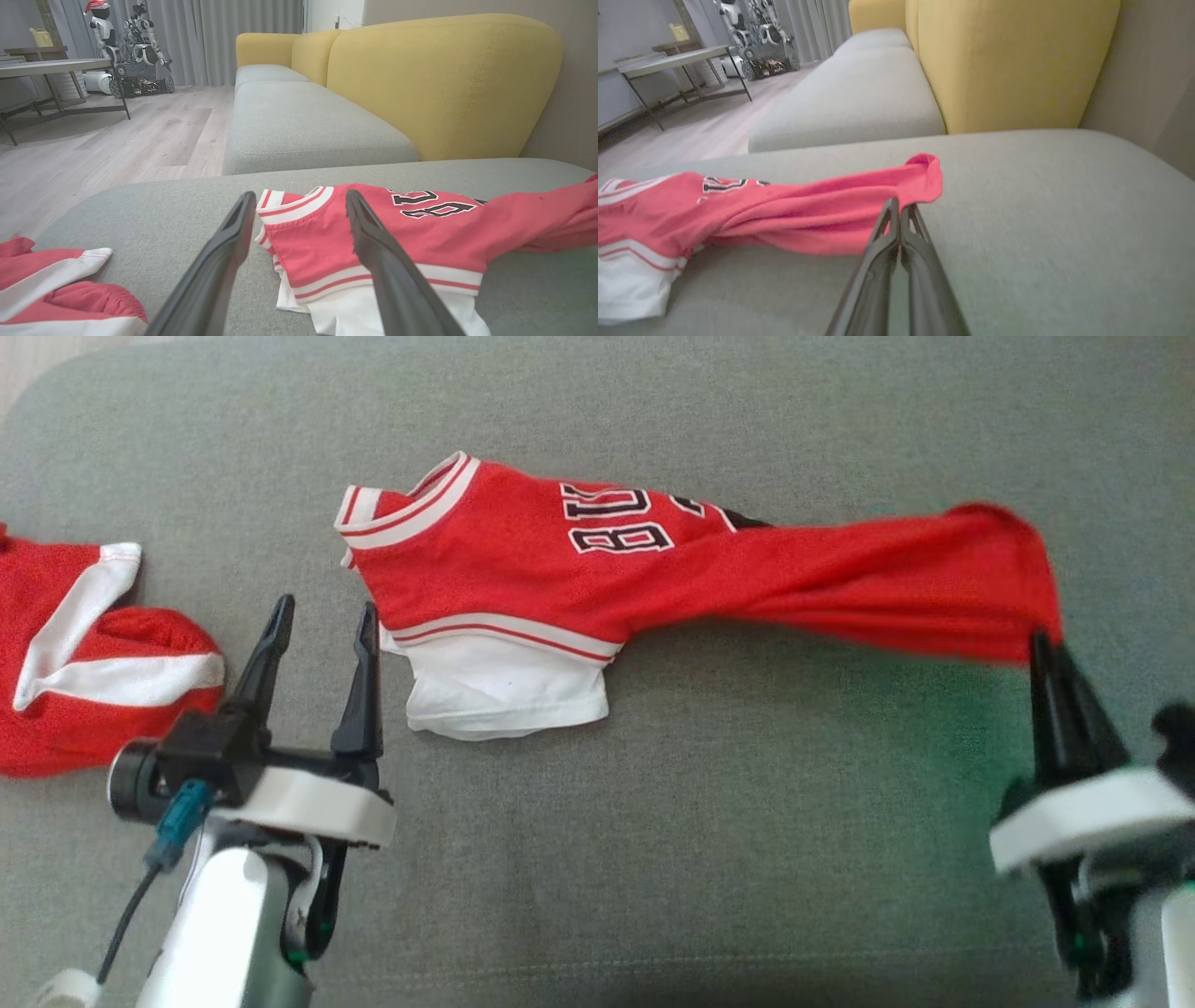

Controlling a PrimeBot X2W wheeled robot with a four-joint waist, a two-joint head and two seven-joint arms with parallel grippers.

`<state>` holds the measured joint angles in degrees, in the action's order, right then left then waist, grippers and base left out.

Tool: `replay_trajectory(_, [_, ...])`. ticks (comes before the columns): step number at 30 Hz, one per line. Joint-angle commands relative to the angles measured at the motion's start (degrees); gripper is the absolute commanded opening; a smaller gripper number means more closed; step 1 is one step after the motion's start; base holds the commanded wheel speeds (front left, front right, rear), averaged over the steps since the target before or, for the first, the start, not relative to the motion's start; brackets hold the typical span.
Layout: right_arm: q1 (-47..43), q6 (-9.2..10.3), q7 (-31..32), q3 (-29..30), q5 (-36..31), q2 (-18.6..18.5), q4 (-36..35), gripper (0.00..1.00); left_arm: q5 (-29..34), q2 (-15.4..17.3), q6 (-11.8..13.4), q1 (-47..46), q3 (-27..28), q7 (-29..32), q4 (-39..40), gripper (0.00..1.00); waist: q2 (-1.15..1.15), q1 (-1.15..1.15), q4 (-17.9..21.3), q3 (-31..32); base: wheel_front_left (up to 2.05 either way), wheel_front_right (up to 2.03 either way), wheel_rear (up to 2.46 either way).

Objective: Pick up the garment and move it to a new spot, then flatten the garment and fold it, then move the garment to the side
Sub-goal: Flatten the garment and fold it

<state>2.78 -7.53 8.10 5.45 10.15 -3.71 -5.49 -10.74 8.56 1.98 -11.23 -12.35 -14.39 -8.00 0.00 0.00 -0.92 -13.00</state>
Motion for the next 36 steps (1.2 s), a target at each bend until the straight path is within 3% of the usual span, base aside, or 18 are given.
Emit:
replay_trajectory(1, [-1.10,0.04,0.33,-0.68,-0.01,0.18,-2.26,0.00,0.41,0.74,-0.08,-0.50,2.13,-0.61,1.81,1.00,0.00,0.00,-0.04,0.22,0.00,0.00,0.00])
replay_trajectory(8, [-8.32,0.04,1.64,-0.50,3.24,0.79,2.65,0.00,0.38,0.60,-0.16,0.25,2.09,-0.61,1.86,1.00,0.00,0.00,0.01,0.88,0.00,0.00,0.00])
replay_trajectory(15, [-7.95,0.04,-0.99,-1.54,6.03,0.82,9.05,0.00,0.22,0.65,-0.21,0.68,2.13,-0.61,1.70,1.00,0.00,0.00,0.51,0.81,0.00,0.00,0.00])
replay_trajectory(16, [-7.57,0.04,-1.33,-1.56,5.96,0.82,9.57,0.19,0.19,0.67,-0.22,0.68,2.13,-0.61,1.66,1.00,0.00,0.00,0.54,0.84,0.00,0.00,0.00])
replay_trajectory(17, [-7.15,0.04,-1.74,-1.68,5.73,0.82,9.80,0.81,0.17,0.70,-0.25,0.70,2.12,-0.61,1.60,1.00,0.00,0.00,0.56,0.86,0.00,0.00,0.00])
replay_trajectory(18, [-6.71,0.04,-2.22,-1.92,5.62,0.82,9.77,1.00,0.15,0.73,-0.26,0.72,2.12,-0.61,1.54,1.00,0.00,0.00,0.59,0.91,0.00,0.00,0.00])
replay_trajectory(36, [-1.96,0.04,-4.97,-3.48,-2.57,0.83,1.02,1.00,-0.29,1.13,0.47,4.27,1.82,-0.61,0.59,1.00,0.00,0.00,0.85,5.91,0.00,0.00,0.00])
